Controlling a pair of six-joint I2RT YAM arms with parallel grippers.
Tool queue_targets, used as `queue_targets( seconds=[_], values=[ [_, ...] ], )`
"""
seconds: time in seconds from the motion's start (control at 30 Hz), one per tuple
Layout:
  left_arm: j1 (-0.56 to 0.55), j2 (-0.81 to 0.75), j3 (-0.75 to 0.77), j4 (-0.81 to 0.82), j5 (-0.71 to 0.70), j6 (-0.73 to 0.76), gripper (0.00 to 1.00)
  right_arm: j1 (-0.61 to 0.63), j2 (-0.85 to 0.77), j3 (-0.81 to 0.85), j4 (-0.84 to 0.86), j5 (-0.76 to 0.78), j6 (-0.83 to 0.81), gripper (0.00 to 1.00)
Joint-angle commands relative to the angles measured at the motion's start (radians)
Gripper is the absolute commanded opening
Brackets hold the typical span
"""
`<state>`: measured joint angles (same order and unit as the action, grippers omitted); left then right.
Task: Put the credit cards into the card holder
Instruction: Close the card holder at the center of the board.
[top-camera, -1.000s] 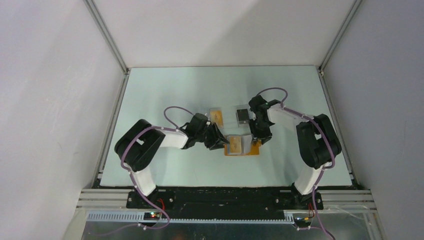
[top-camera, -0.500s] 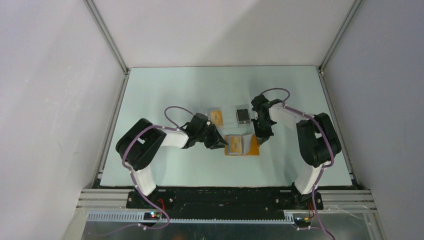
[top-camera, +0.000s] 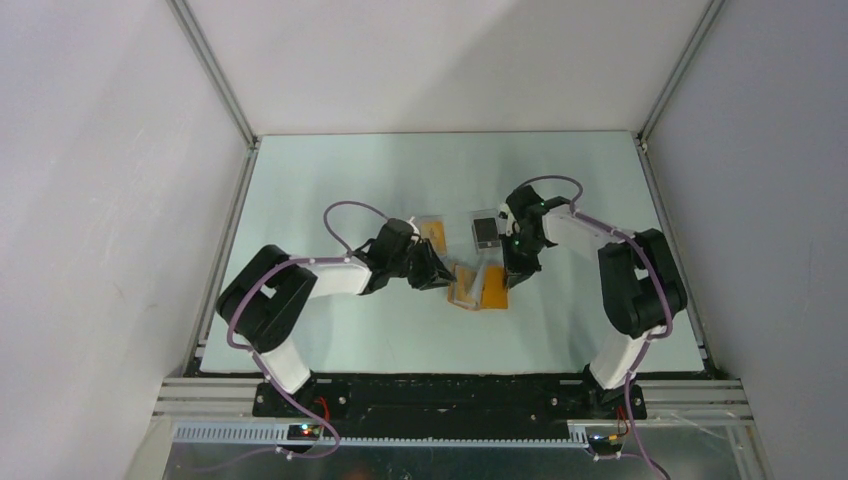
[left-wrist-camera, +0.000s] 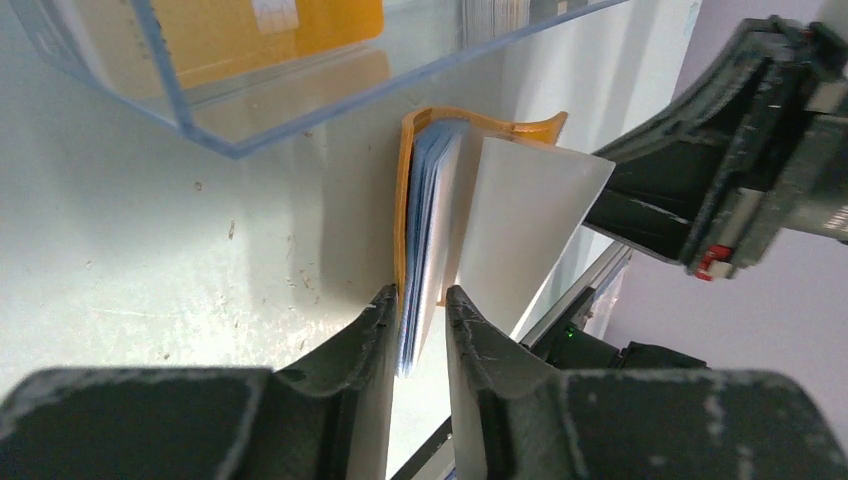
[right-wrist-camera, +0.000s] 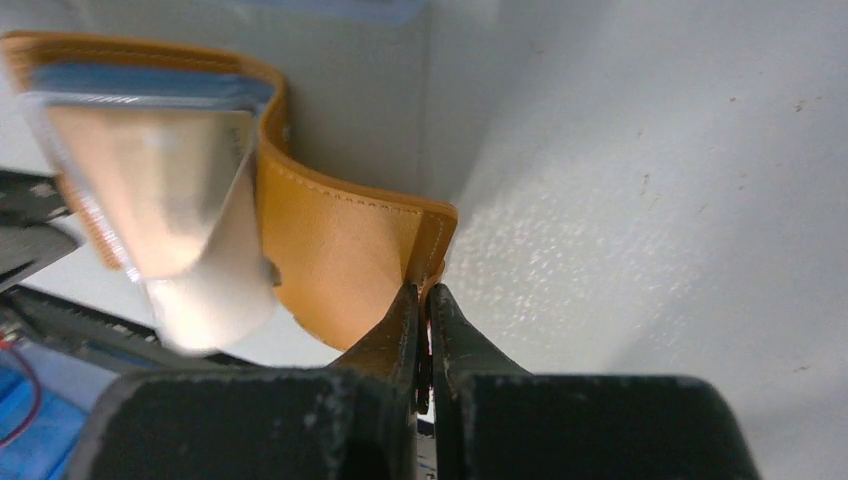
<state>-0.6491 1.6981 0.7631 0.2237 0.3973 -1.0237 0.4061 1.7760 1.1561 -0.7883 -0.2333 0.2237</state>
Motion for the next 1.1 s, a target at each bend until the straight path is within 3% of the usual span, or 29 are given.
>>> queue_targets(
  seconds=[0.0, 0.5, 1.07],
  values=[
    [-0.005, -0.029, 0.002, 0.016, 0.002, 0.020, 0.27, -0.003, -0.105, 0.021, 0.080, -0.193, 0.027, 0.00],
    [-0.004, -0.006, 0.012, -0.038, -0.030, 0.032, 0.31, 0.023, -0.101, 0.030, 0.157, -0.415, 0.090, 0.00],
    [0.017, -0.114, 0.034, -0.275, -0.131, 0.106, 0.46, 0.119, 0.142, 0.163, 0.172, -0.411, 0.131, 0.04]
  ],
)
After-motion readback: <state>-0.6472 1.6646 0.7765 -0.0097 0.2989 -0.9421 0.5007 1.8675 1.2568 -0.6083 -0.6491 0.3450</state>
